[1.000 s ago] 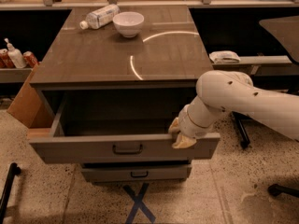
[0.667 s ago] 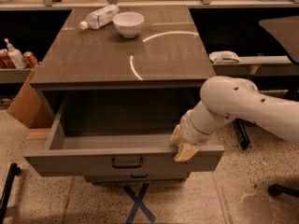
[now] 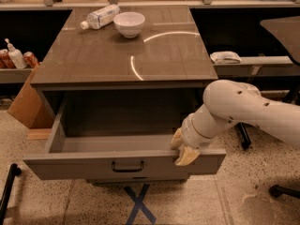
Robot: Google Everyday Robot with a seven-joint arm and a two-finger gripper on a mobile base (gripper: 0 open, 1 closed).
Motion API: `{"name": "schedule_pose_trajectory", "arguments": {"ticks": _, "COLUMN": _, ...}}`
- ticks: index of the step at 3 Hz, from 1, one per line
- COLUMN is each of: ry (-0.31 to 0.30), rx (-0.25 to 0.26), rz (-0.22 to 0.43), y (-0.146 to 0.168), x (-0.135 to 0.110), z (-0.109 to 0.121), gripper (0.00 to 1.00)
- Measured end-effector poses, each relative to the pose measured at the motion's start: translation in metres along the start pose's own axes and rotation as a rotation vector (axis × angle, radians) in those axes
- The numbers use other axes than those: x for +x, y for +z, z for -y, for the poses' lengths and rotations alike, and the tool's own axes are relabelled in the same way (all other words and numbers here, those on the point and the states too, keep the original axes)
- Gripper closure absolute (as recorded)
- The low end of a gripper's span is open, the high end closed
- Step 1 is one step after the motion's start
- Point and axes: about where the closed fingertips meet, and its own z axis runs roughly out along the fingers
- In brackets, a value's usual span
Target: Open top drawer
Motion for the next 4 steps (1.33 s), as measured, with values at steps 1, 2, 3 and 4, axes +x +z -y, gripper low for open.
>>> {"name": "schedule_pose_trajectory", "arguments": {"ticks": 1, "ry": 0.005, "rx": -0.009, "rz": 0.025, "y": 0.0038, "x": -0.0025, "z": -0.0077, "gripper": 1.00}}
{"name": "schedule_pose_trajectory", "arguments": {"ticks": 2, "ry": 0.006, "rx": -0.010, "rz": 0.026, "y": 0.0001, "x": -0.0041, "z": -0.0074, "gripper": 1.00}}
{"name": "schedule_pose_trajectory", "arguments": {"ticks": 3, "ry": 0.009, "rx": -0.021, "rz": 0.050, "y": 0.0030, "x": -0.0073, "z": -0.0143, "gripper": 1.00}}
{"name": "schedule_pose_trajectory", "arguments": {"ticks": 4, "ry": 0.009, "rx": -0.021, "rz": 0.050, "y": 0.0007, "x": -0.0082, "z": -0.0139, "gripper": 0.82}}
